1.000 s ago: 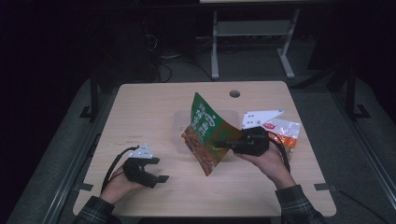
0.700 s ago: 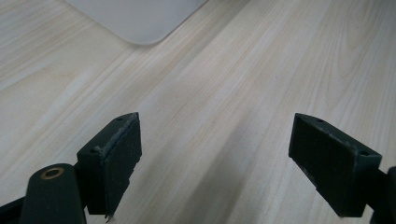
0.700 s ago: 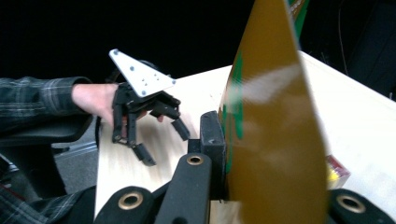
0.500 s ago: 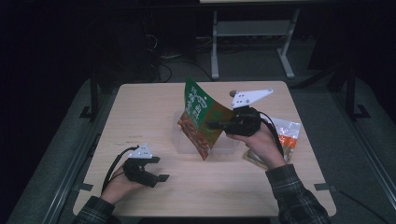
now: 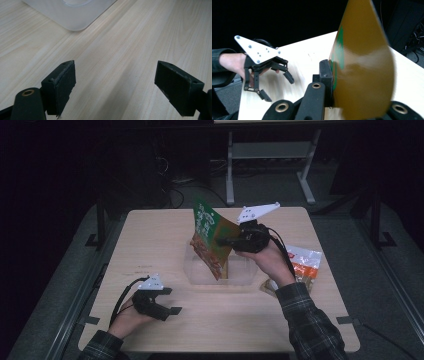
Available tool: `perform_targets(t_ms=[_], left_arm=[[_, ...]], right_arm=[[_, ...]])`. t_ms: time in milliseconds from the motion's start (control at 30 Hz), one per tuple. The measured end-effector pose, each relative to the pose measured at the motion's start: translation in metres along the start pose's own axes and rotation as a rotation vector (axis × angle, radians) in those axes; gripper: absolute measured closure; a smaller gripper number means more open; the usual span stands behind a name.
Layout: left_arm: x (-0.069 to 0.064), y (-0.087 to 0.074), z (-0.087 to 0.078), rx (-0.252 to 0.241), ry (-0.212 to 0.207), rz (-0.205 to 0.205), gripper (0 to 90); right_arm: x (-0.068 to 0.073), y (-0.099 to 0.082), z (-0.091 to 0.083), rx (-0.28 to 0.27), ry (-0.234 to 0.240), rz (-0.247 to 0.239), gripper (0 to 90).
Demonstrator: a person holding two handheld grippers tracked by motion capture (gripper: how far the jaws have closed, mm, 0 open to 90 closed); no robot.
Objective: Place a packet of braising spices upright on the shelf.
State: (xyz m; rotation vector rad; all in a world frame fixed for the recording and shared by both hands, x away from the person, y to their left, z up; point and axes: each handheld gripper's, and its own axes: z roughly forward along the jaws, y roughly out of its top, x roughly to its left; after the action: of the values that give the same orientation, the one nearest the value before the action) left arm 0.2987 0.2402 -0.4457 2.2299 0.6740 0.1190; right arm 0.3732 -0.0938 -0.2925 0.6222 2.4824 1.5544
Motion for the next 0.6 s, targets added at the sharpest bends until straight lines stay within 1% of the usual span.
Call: perform_targets(t_ms=[67,233,433,467,600], left_arm=[[0.0,0.0,0.001,0.0,-0.006,-0.007,16.6],[-0.001,0.0,0.001,0.005,-0.013,-0.007,16.6],[-0.001,0.0,0.002,0.005,-0.011,-0.006,16.6],[-0.002,0.0,0.002,0.007,-0.013,-0.009,16.6],[-0.002,0.0,0.002,0.018,-0.015,0.0,16.7]], right_arm=[[-0.002,0.0,0.003,0.005,-0.005,0.0,89.7],[-0.008,-0.001,0.01,0.019,-0.016,0.01,89.7],[-0.013,-0.006,0.018,0.027,-0.029,0.025,89.7],[-0.014,-0.008,0.019,0.026,-0.026,0.026,89.7],[-0.017,-0.013,0.024,0.033,-0.028,0.029,89.7]])
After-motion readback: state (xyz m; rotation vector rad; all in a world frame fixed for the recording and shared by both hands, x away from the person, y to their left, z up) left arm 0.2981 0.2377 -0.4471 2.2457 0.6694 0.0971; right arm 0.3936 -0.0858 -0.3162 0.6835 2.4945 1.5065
